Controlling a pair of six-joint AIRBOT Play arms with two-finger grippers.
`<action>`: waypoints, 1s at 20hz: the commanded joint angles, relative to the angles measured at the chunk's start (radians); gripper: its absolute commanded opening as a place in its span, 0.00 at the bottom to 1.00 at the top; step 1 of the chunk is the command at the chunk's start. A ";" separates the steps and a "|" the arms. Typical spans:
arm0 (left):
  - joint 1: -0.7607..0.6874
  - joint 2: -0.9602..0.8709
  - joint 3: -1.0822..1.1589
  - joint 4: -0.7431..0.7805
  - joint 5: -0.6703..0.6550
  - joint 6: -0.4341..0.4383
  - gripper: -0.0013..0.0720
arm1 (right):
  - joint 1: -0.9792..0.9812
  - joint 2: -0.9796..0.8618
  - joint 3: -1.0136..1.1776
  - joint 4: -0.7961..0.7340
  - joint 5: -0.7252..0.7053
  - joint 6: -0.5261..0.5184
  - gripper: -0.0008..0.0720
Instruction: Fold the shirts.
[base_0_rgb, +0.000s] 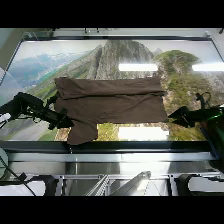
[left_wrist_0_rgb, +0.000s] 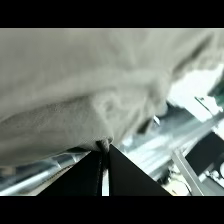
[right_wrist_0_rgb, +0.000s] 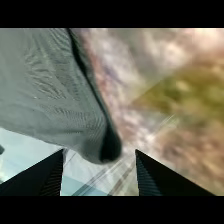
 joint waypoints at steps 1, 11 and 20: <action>0.039 0.001 0.003 -0.003 0.089 0.036 0.05 | 0.107 -0.016 -0.014 0.072 -0.047 0.000 0.69; 0.207 0.102 0.002 -0.296 0.270 0.267 0.05 | 0.113 0.130 -0.014 0.297 0.153 -0.163 0.04; 0.365 0.417 -0.049 -0.302 0.349 0.285 0.05 | -0.039 0.444 -0.014 0.218 0.195 -0.082 0.04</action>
